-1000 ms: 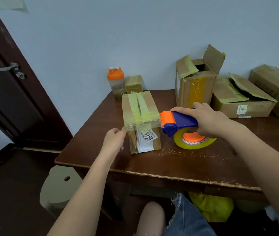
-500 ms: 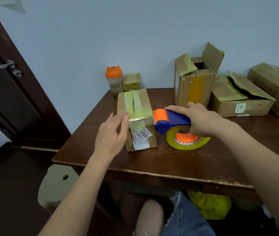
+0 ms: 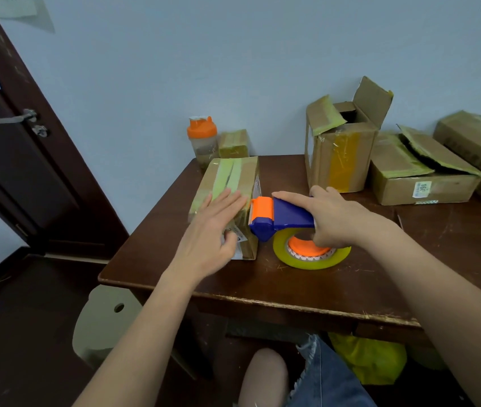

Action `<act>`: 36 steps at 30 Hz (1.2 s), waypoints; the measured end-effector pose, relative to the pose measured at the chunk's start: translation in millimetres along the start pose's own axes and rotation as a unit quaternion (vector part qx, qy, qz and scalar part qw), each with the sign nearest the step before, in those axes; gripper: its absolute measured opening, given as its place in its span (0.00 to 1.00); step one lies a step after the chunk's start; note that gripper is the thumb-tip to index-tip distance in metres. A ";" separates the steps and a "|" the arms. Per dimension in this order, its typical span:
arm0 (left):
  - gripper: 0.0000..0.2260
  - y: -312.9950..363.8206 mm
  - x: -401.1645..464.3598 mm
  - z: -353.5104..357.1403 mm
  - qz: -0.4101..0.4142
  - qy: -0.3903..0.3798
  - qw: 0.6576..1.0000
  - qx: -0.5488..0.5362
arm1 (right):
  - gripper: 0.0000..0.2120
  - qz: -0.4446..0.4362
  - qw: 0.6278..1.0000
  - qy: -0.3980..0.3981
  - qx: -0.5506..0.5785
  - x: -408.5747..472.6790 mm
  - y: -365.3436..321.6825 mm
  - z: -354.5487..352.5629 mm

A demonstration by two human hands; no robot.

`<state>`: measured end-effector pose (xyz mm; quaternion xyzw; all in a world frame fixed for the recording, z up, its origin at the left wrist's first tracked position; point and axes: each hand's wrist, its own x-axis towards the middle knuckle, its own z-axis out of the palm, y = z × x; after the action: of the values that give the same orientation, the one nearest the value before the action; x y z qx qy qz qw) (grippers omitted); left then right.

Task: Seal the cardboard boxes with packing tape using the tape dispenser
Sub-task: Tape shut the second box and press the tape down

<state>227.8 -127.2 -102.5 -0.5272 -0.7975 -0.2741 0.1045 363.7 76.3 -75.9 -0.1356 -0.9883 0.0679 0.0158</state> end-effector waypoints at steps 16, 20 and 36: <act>0.28 -4.7 5.0 6.9 -0.015 -0.004 1.000 -0.027 | 0.49 -0.075 0.996 -0.019 0.052 -13.2 26.3 -11.1; 0.23 -1.3 9.0 15.6 0.015 0.029 0.999 0.006 | 0.47 -0.064 0.997 -0.016 0.048 -26.5 42.0 -24.1; 0.25 -0.2 14.6 16.2 -0.039 0.016 0.999 -0.007 | 0.37 -0.045 0.988 -0.044 -0.143 -24.8 0.3 -52.4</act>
<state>223.4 -107.0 -109.3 -0.4917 -0.8139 -0.2922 0.1023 390.3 76.7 -24.3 -0.0883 -0.9927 -0.0684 -0.0446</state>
